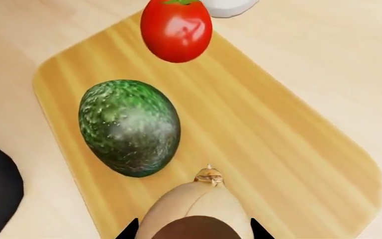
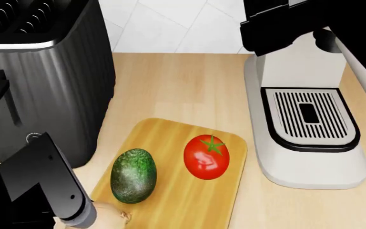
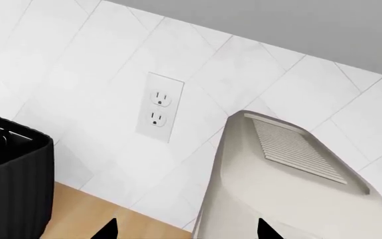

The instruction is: Place the avocado, onion, tomato and bell pepper on the cutting board.

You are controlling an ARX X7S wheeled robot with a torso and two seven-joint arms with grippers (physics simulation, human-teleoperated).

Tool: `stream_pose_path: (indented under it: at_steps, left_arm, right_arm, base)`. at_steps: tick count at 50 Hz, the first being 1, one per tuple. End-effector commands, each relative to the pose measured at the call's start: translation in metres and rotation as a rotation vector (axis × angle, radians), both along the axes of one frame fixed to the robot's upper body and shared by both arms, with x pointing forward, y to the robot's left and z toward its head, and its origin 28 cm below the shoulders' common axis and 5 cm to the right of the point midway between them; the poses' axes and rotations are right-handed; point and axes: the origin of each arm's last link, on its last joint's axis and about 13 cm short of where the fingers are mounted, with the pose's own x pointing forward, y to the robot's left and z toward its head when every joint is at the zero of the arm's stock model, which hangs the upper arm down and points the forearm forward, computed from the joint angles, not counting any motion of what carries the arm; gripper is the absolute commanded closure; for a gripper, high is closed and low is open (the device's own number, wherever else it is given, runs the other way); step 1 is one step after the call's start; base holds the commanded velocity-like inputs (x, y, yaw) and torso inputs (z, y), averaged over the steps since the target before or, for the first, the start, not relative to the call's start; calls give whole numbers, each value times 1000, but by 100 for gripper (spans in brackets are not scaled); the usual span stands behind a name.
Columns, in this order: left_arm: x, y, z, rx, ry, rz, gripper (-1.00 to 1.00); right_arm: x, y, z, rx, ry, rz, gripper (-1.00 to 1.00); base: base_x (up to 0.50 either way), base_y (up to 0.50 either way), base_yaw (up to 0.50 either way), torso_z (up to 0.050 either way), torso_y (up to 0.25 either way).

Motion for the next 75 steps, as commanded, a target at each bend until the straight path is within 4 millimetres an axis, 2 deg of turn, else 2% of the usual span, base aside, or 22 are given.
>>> stream_pose_path:
  at_steps: [1,11,12,17,30,38,55,67,75]
  left_arm:
    - [1,-1,-4,-6,4,11,100]
    - [1,-1,-1,-7,-10,10,100]
    - [1,-1,0,-4,-17,12,-100]
    - [-2,-1,2,-4,-22,11,-100]
    - [-17,2,27,-5,-74,-5,-100]
    - [-32,15,38,39,-84,14,-100]
    - [-60,43,26,124,-29,92,-100]
    - [-64,53,31,161,-31,159,-100]
    - [-65,63,24,151,-25,206,-100]
  right_arm:
    - [-1,0,-1,0,2,-1,-100]
    - [-1,0,-2,2,4,1,-100]
    - [0,0,-3,3,5,-1,-100]
    - [0,0,-2,4,3,0,-100]
    - [-4,-1,3,1,-8,-4,-100]
    - [-6,0,7,-2,-18,-4,-100]
    - [-5,2,10,-5,-27,6,-100]
    - [-4,1,8,-1,-25,9,-100]
    - [-4,1,9,1,-28,11,-100]
  base:
    - [0,0,0,0,0]
    - [0,-1,-1,0,0]
    - [10,0,0,0,0]
    - [0,0,0,0,0]
    - [0,0,0,0,0]
    - [0,0,0,0,0]
    - [0,0,0,0,0]
    - [0,0,0,0,0]
    - [0,0,0,0,0]
